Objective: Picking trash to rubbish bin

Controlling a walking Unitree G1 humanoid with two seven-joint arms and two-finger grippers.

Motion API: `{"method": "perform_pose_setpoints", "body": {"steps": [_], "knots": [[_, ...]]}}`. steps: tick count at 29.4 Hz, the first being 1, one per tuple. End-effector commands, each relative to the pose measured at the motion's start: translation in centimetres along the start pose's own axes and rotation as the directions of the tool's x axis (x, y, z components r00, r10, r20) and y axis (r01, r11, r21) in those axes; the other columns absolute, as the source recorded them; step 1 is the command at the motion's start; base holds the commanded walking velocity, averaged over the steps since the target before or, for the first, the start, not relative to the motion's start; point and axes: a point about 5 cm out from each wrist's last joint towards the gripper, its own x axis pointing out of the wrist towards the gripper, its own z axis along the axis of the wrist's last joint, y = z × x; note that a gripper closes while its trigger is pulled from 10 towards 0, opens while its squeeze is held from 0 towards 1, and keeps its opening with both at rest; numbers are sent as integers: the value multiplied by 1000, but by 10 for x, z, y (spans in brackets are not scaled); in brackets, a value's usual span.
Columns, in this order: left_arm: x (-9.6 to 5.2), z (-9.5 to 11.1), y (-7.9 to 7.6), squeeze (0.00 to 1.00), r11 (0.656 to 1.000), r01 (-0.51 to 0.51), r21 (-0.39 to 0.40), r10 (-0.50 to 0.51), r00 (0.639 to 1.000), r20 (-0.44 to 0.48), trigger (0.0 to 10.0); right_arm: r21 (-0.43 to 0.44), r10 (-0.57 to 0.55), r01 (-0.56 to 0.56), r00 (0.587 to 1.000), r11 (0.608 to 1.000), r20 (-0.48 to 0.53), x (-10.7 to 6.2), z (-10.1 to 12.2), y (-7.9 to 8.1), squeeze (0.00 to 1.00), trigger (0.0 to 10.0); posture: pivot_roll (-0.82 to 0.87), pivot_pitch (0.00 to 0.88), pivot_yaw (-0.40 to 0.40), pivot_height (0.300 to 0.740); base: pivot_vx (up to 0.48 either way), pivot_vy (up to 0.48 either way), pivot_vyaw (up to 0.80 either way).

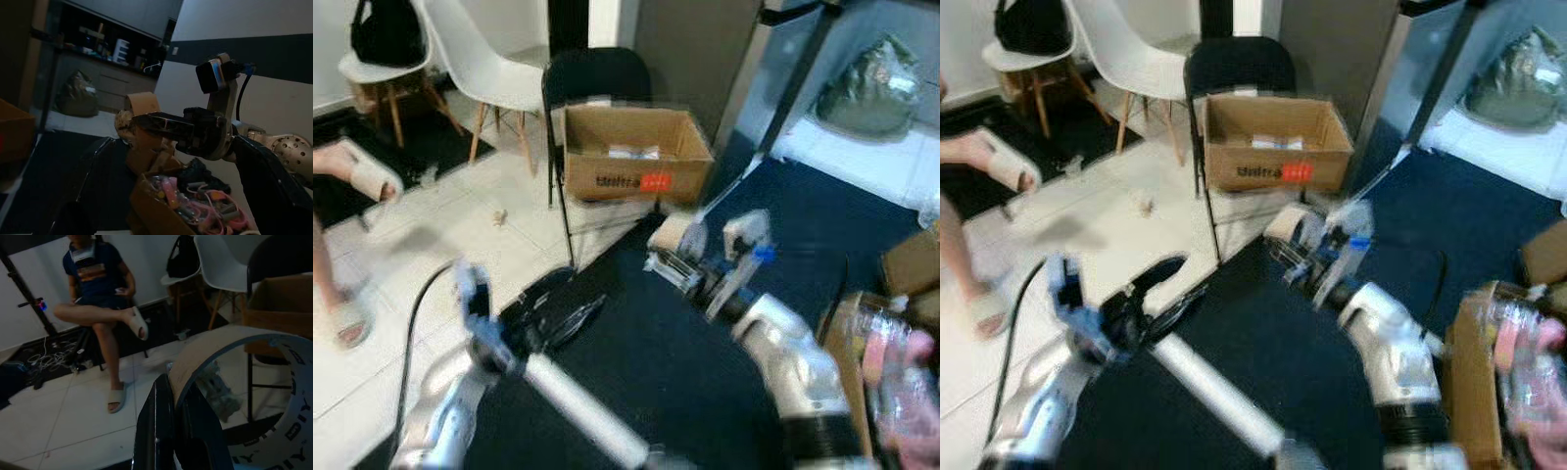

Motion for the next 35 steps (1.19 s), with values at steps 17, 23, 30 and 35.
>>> {"method": "perform_pose_setpoints", "body": {"steps": [17,23,30,35], "knots": [[-2,0,2,0,1000,-9,-19,9,1000,-3,10000,0,-5,5,1000,1000,18,0,3,0,0,10000,6,0,-13,740,452,0,0],[-1,0,2,0,1000,-6,-19,6,1000,-5,10000,-8,1,0,1000,1000,6,1,3,1,0,10000,5,0,-11,740,480,0,-383],[-1,0,2,0,1000,-1,-22,1,1000,-6,10000,-2,-7,7,1000,1000,13,1,3,0,0,10000,5,0,-14,740,480,0,0],[-1,0,2,0,1000,0,-21,0,1000,-7,10000,-3,-8,8,1000,1000,13,1,3,1,0,10000,5,0,-14,740,480,0,0]]}}
